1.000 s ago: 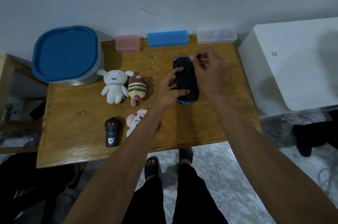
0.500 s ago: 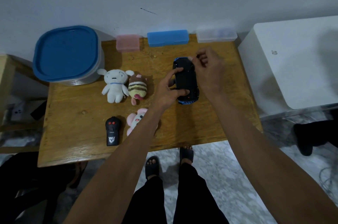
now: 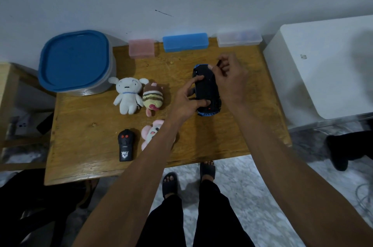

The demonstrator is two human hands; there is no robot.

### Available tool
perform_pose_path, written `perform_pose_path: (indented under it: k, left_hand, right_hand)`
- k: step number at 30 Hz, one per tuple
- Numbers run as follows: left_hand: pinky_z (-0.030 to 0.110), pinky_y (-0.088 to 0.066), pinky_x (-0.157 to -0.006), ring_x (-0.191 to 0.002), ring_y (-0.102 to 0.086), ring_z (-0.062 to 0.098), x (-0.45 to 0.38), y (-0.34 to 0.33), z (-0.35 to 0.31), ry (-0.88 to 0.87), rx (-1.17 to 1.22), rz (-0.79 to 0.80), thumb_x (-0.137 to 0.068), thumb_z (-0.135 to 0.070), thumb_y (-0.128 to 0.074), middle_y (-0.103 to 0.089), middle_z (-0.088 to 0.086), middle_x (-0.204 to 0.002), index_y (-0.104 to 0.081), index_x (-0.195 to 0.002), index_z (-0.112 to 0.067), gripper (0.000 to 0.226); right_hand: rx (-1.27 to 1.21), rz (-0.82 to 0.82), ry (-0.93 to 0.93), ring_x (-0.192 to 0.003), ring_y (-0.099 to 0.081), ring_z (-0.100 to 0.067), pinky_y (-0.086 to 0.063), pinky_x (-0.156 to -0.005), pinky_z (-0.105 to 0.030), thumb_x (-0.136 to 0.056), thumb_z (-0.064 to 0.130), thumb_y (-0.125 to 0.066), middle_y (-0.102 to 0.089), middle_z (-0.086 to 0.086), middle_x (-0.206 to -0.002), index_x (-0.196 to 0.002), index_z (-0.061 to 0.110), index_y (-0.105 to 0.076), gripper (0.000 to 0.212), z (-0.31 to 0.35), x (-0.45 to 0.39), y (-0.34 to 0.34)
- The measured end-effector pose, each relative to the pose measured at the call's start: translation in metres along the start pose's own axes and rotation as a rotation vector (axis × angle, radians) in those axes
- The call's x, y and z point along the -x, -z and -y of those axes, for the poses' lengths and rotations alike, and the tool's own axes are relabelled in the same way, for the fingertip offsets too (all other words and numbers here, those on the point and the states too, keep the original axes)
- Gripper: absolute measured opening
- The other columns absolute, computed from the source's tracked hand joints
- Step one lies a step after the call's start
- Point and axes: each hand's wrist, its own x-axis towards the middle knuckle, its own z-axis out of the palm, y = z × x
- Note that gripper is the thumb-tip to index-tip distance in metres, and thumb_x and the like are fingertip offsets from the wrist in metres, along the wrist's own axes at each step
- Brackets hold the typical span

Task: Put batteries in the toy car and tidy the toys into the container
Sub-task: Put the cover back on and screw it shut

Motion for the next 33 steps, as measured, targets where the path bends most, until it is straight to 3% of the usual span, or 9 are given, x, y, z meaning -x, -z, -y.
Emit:
perform_pose_path:
  k: [5, 10, 14, 22, 26, 28, 30, 33]
  left_hand:
    - [0.055, -0.060, -0.087, -0.117, -0.064, 0.033, -0.002, 0.001, -0.003, -0.006, -0.006, -0.010, -0.073, 0.013, -0.078, -0.063, 0.014, -0.126, -0.056, -0.136, -0.027, 0.078]
    - [0.051, -0.061, -0.084, -0.118, -0.062, 0.033, -0.003, -0.001, -0.007, -0.011, -0.021, -0.018, -0.072, 0.014, -0.078, -0.062, 0.014, -0.126, -0.056, -0.134, -0.028, 0.077]
    - [0.049, -0.062, -0.084, -0.119, -0.061, 0.026, -0.001, -0.002, -0.005, -0.020, -0.052, -0.013, -0.073, 0.013, -0.078, -0.062, 0.012, -0.126, -0.055, -0.134, -0.027, 0.076]
    - [0.041, -0.060, -0.087, -0.115, -0.059, 0.021, 0.002, -0.009, -0.007, -0.038, -0.142, -0.044, -0.074, -0.001, -0.083, -0.059, 0.004, -0.126, -0.056, -0.128, -0.037, 0.070]
    - [0.022, -0.052, -0.082, -0.111, -0.057, 0.010, 0.000, -0.011, -0.010, -0.072, -0.206, -0.054, -0.083, -0.004, -0.075, -0.056, -0.001, -0.128, -0.057, -0.136, -0.029, 0.061]
    - [0.018, -0.048, -0.083, -0.113, -0.054, 0.006, 0.000, -0.012, -0.010, -0.083, -0.227, -0.060, -0.090, -0.004, -0.067, -0.052, -0.005, -0.135, -0.054, -0.141, -0.034, 0.060]
    - [0.012, -0.048, -0.083, -0.112, -0.052, -0.004, 0.000, -0.014, -0.010, -0.081, -0.245, -0.044, -0.093, -0.003, -0.062, -0.046, -0.013, -0.140, -0.045, -0.148, -0.041, 0.069]
    - [0.011, -0.051, -0.080, -0.105, -0.057, -0.013, -0.001, -0.018, -0.011, -0.087, -0.262, -0.055, -0.098, -0.003, -0.055, -0.042, -0.019, -0.139, -0.023, -0.157, -0.044, 0.079]
  right_hand:
    - [0.021, 0.005, 0.095, -0.079, -0.063, -0.001, -0.049, -0.069, -0.005, -0.095, 0.024, -0.068, -0.074, -0.003, -0.095, -0.109, 0.006, -0.070, 0.023, -0.001, 0.004, 0.001]
    - [0.020, -0.001, 0.108, -0.080, -0.066, -0.002, -0.051, -0.076, -0.007, -0.096, 0.019, -0.066, -0.077, -0.003, -0.098, -0.121, 0.008, -0.071, 0.028, -0.004, 0.006, 0.000]
    - [0.000, 0.004, 0.023, -0.074, -0.060, 0.002, -0.052, -0.072, -0.011, -0.092, 0.020, -0.071, -0.072, 0.002, -0.086, -0.123, 0.010, -0.068, 0.032, -0.003, 0.003, -0.001]
    - [-0.005, 0.008, -0.070, -0.066, -0.055, 0.009, -0.043, -0.059, -0.006, -0.085, 0.029, -0.080, -0.056, 0.011, -0.076, -0.096, 0.008, -0.061, 0.030, -0.011, 0.003, -0.002]
    - [-0.071, -0.011, -0.174, -0.062, -0.055, 0.003, -0.046, -0.058, -0.011, -0.085, 0.030, -0.079, -0.056, 0.013, -0.072, -0.100, 0.014, -0.061, 0.029, -0.014, -0.001, 0.002]
    - [-0.148, -0.056, -0.244, -0.066, -0.063, -0.006, -0.056, -0.061, -0.027, -0.085, 0.034, -0.078, -0.062, 0.008, -0.072, -0.099, 0.020, -0.059, 0.027, -0.018, -0.006, 0.007]
    - [-0.184, -0.092, -0.295, -0.069, -0.068, -0.017, -0.060, -0.063, -0.042, -0.084, 0.038, -0.078, -0.065, 0.004, -0.075, -0.098, 0.024, -0.059, 0.028, -0.024, -0.011, 0.012]
    - [-0.178, -0.125, -0.351, -0.070, -0.069, -0.018, -0.060, -0.062, -0.044, -0.084, 0.035, -0.079, -0.065, 0.005, -0.076, -0.100, 0.018, -0.062, 0.029, -0.032, -0.018, 0.019]
